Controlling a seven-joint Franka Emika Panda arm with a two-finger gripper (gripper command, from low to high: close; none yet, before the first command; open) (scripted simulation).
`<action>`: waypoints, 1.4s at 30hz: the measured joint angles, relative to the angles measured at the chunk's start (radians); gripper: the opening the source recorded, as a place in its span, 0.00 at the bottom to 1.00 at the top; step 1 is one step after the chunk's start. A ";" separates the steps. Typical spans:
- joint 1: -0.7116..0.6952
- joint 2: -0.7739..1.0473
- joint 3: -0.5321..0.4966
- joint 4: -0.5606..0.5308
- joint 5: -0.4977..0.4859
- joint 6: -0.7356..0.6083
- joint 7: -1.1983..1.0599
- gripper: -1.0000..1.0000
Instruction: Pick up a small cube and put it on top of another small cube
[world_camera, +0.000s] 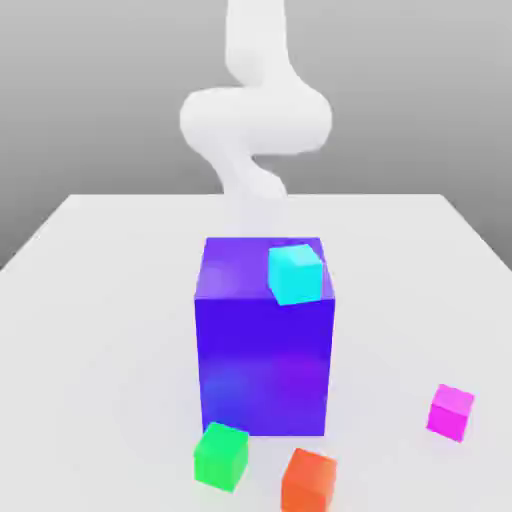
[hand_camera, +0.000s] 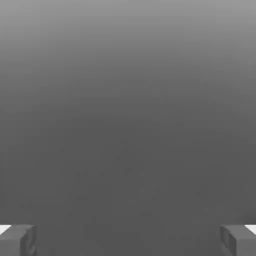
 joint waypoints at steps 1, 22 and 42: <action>0.021 0.039 0.003 -0.011 0.007 0.019 -0.021 0.50; 0.364 0.805 0.166 -0.223 -0.041 0.380 -0.286 0.50; 0.431 0.941 0.136 -0.242 -0.115 0.453 -0.272 0.00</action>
